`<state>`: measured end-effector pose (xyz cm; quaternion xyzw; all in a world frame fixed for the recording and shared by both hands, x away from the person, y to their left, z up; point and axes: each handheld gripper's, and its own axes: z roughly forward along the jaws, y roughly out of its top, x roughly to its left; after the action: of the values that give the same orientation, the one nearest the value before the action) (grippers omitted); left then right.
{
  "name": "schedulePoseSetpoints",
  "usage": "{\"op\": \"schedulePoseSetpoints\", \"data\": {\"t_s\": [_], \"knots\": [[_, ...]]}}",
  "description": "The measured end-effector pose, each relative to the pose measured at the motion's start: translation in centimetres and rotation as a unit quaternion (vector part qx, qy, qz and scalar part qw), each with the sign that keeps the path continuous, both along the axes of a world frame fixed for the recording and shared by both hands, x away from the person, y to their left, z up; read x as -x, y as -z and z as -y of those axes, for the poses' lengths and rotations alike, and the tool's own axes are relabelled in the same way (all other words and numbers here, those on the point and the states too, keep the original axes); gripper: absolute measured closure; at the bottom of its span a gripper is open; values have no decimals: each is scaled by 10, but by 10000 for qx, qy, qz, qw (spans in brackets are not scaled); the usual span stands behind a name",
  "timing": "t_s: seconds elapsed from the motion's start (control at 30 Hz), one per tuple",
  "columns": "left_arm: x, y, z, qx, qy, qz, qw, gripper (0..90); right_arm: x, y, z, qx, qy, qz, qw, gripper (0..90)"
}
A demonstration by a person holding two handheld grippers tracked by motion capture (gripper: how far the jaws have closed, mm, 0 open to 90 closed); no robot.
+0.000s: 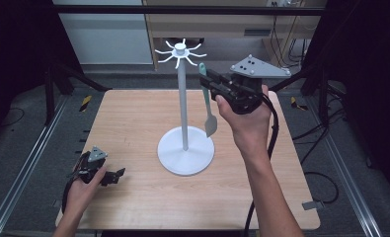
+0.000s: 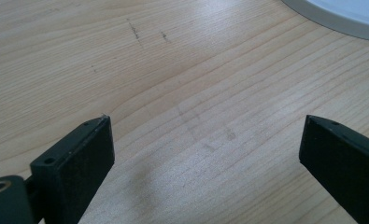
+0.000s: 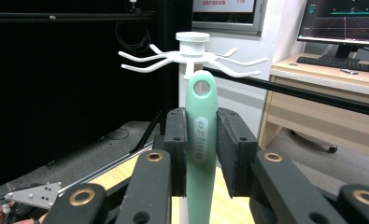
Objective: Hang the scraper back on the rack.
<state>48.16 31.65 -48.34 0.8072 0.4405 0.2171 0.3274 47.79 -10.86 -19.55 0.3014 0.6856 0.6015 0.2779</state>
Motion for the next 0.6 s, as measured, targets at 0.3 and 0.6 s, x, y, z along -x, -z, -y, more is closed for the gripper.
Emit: {"op": "schedulePoseSetpoints", "data": {"t_s": [0.3, 0.6], "knots": [[-1, 1, 2, 20, 35, -19, 10000, 31, 0, -5, -4, 38, -16, 4, 10000, 747], [-1, 1, 3, -7, 57, -20, 10000, 31, -2, -6, -10, 131, -48, -14, 9999, 746]]}}
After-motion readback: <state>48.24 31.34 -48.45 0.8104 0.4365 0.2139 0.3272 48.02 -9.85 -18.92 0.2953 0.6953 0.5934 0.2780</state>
